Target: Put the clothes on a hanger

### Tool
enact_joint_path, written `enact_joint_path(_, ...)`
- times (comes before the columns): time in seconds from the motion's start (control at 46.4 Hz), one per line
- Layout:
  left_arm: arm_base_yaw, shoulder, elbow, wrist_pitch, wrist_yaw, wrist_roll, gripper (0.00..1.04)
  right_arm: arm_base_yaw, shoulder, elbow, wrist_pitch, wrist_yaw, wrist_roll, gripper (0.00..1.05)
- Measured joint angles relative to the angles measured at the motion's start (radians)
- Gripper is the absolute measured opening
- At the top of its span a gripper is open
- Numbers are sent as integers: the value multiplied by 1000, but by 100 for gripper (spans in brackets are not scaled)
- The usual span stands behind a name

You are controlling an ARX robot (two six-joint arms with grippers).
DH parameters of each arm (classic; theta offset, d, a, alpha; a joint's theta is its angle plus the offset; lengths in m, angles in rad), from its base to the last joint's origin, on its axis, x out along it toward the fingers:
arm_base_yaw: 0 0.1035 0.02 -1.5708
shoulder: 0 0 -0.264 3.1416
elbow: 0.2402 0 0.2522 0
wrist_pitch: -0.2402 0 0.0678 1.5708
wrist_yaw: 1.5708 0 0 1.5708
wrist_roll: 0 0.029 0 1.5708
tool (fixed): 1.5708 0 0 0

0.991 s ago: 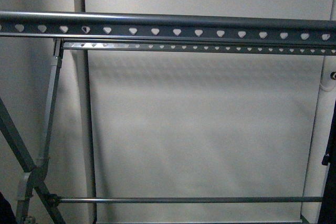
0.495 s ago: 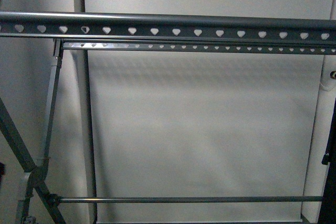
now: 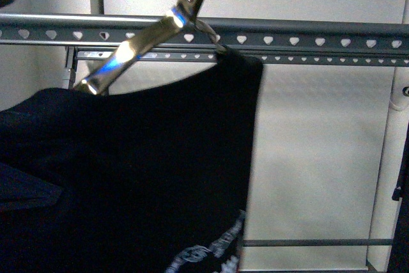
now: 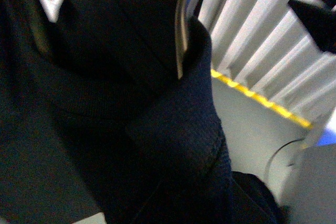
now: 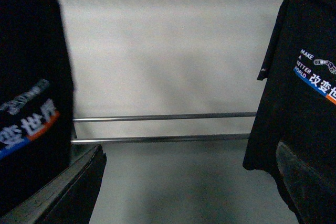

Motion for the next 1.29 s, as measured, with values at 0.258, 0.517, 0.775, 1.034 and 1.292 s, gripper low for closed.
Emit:
enact_joint_path(0.258, -23, 230, 159, -18, -127, 573, 4, 0, 0, 0, 0, -1, 0, 97)
enact_joint_path(0.517, -124, 328, 200, 291, -176, 780, 4, 0, 0, 0, 0, 0, 0, 97)
enact_joint_path(0.775, -139, 323, 201, 336, -171, 821, 4, 0, 0, 0, 0, -1, 0, 97)
enact_joint_path(1.034, -140, 323, 201, 337, -167, 821, 4, -368, 469, 228, -39, -816, -193, 97)
enact_joint_path(1.292, -135, 323, 201, 337, -171, 824, 4, -317, 966, 647, -199, -967, -1220, 97)
